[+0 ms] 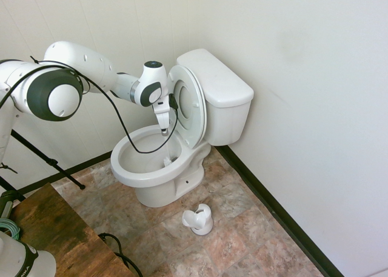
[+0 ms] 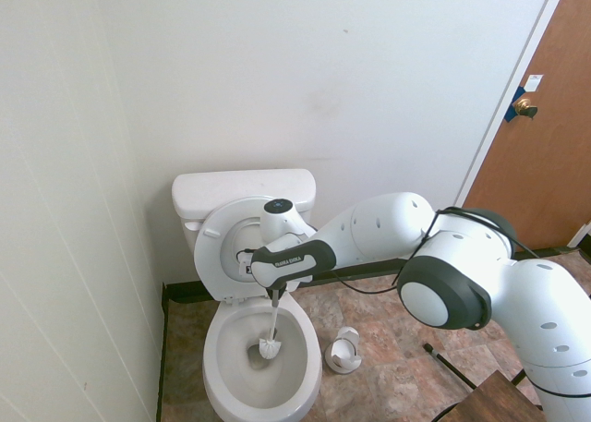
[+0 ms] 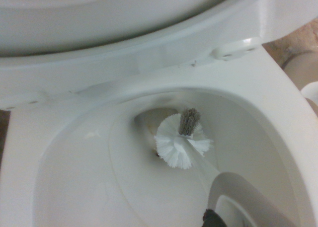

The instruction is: Clean the toilet

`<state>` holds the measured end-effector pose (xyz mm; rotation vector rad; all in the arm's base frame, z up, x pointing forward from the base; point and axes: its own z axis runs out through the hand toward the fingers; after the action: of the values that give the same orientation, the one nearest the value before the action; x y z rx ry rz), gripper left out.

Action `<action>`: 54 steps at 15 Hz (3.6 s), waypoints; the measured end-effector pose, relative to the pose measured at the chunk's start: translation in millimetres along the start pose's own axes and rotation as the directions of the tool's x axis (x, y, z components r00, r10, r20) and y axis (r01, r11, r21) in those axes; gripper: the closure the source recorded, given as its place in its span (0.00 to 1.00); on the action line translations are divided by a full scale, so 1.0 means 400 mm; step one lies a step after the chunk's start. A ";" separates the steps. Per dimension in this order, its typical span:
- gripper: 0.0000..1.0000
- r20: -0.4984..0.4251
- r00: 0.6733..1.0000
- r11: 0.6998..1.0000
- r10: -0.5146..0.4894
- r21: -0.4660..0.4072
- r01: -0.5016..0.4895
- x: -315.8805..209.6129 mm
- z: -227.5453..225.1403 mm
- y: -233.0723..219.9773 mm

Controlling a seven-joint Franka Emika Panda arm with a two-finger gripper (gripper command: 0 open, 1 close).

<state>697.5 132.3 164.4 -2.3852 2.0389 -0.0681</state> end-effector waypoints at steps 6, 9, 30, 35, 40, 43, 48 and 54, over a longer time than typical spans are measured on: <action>1.00 -0.029 0.999 0.999 -0.030 0.026 0.031 -0.111 -0.003 -0.052; 1.00 -0.029 0.998 0.999 -0.047 0.026 0.048 -0.160 -0.012 -0.062; 1.00 -0.032 0.999 0.997 -0.027 0.072 0.029 0.133 -0.647 0.157; 1.00 -0.043 0.999 0.999 -0.015 0.047 0.017 0.325 -0.620 0.188; 1.00 -0.067 0.997 0.999 -0.043 0.027 0.045 0.548 -0.501 0.234; 1.00 -0.058 0.997 0.998 -0.052 0.016 0.053 0.625 -0.399 0.252; 1.00 -0.038 0.998 0.998 -0.058 0.016 0.059 0.663 -0.320 0.259; 1.00 -0.045 0.998 0.999 -0.042 0.010 0.043 0.688 -0.245 0.321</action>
<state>610.1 -156.9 267.0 -2.4430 2.0006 -0.1337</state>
